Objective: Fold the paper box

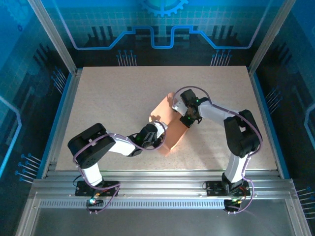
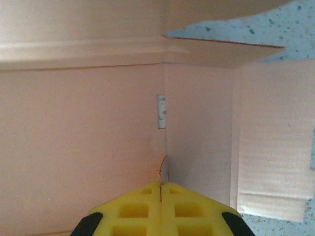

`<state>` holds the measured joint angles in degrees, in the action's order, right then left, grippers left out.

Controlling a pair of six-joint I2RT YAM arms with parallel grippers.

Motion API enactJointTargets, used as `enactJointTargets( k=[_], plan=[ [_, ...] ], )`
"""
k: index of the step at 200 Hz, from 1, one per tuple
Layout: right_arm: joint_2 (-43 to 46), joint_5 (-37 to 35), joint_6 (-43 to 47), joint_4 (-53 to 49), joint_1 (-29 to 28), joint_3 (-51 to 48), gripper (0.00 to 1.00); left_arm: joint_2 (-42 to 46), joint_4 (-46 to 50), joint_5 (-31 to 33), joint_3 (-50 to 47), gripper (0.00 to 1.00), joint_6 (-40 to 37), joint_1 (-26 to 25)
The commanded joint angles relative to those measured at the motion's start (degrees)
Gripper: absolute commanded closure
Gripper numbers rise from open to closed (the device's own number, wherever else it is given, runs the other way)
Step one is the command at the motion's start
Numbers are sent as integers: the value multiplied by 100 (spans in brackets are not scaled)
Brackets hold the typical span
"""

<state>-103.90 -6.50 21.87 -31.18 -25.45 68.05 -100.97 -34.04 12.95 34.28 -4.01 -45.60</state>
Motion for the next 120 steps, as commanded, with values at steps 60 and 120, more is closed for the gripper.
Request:
enactJointTargets(
  k=[60,120],
  plan=[
    [120,1082,881,-155,292,-136,90,24,306,-346,155,86,183,102],
    [-46,1613,630,-619,667,200,62,95,442,-354,182,86,131,110]
  ],
)
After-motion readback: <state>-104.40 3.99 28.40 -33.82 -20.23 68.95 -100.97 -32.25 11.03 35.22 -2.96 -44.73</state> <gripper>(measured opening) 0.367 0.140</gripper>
